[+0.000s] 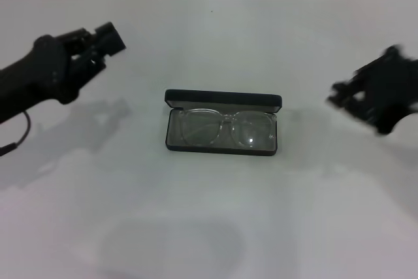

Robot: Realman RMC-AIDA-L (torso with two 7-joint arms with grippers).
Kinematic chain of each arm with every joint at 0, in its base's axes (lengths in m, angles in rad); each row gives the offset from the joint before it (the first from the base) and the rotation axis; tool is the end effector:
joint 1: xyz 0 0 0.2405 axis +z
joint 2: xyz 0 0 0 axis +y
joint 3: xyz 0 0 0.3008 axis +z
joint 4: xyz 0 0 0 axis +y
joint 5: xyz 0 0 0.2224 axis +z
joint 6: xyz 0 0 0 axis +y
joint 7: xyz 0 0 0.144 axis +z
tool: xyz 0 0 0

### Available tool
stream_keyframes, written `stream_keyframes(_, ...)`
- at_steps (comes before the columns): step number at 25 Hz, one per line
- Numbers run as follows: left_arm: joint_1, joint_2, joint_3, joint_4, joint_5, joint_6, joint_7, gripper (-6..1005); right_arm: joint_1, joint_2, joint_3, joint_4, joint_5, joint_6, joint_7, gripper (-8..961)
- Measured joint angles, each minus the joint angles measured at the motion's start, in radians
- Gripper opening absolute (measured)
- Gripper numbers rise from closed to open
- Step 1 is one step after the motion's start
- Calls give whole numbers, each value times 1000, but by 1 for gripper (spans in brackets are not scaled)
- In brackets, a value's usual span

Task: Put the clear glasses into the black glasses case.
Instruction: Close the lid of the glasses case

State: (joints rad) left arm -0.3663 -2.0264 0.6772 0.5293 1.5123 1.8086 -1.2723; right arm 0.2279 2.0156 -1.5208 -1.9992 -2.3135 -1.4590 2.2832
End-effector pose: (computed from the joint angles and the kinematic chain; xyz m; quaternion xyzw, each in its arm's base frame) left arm -0.3200 0.3080 0.0313 -0.8408 -0.1984 -0.4712 0.1778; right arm 0.1569 0.3054 0.0324 -0.9690 0.0637 -0.0383 0.2358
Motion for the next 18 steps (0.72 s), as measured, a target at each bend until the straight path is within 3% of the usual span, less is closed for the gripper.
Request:
stream_keyframes(2, -5, 0, 13, 2, 0, 0, 0, 182, -44, 0, 119, 5, 98, 0, -27, 117)
stream_keyframes(5, -64, -11, 81, 1, 0, -15, 0, 182, -107, 1, 294, 37, 208, 0, -68, 117)
stream_keyframes(11, -198, -44, 204, -10, 28, -178, -3, 182, -167, 0, 591, 316, 480, -15, -229, 116)
stream_keyframes(14, -276, -58, 244, -47, 73, -285, -7, 181, -168, 0, 657, 457, 551, -49, -302, 116)
stream_keyframes(18, -336, -60, 315, -98, 86, -425, -8, 181, -166, 0, 695, 594, 579, -77, -368, 116)
